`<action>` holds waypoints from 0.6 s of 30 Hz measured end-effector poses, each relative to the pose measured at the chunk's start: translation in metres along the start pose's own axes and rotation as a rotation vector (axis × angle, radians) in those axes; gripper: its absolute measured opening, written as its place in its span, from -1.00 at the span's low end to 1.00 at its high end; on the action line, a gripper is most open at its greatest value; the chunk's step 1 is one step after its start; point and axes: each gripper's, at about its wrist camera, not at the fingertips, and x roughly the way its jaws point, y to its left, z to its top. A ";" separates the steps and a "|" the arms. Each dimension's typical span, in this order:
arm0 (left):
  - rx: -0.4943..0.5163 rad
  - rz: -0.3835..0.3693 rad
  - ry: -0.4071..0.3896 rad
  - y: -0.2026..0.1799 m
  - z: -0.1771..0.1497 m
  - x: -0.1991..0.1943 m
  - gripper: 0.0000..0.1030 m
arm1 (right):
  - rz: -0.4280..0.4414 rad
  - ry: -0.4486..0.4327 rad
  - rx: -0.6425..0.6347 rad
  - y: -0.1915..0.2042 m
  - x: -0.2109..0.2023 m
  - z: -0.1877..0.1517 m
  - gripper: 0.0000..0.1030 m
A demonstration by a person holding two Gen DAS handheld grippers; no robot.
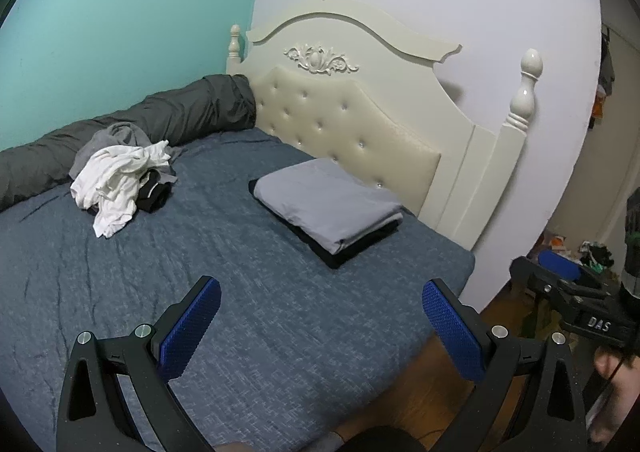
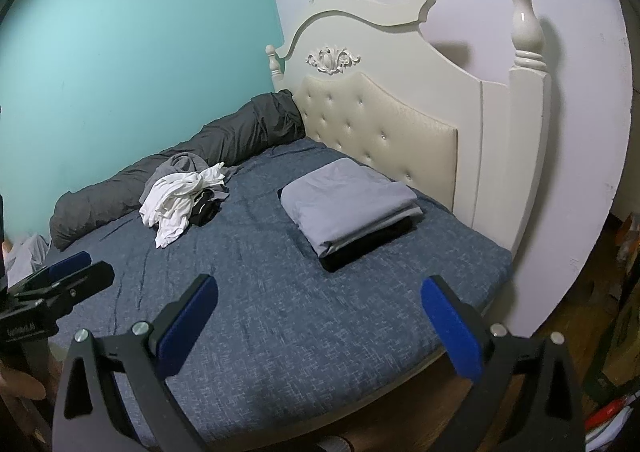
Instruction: Fold clothes
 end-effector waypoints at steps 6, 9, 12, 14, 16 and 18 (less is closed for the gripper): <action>0.008 0.006 0.015 -0.001 -0.003 0.002 0.99 | 0.003 0.002 0.003 -0.002 0.000 -0.004 0.98; 0.012 0.006 0.021 -0.002 -0.004 0.002 0.99 | 0.007 0.001 0.007 -0.002 -0.001 -0.004 0.98; 0.012 0.008 0.024 -0.002 -0.005 0.001 0.99 | 0.010 -0.006 0.014 -0.002 -0.003 -0.005 0.98; 0.016 0.006 0.025 -0.002 -0.006 0.001 0.99 | 0.013 -0.006 0.014 -0.001 -0.003 -0.005 0.98; 0.015 0.001 0.027 -0.002 -0.007 0.001 0.99 | 0.015 -0.006 0.013 -0.001 -0.003 -0.005 0.98; 0.019 -0.001 0.031 -0.003 -0.007 0.002 0.99 | 0.017 -0.006 0.013 0.000 -0.003 -0.005 0.98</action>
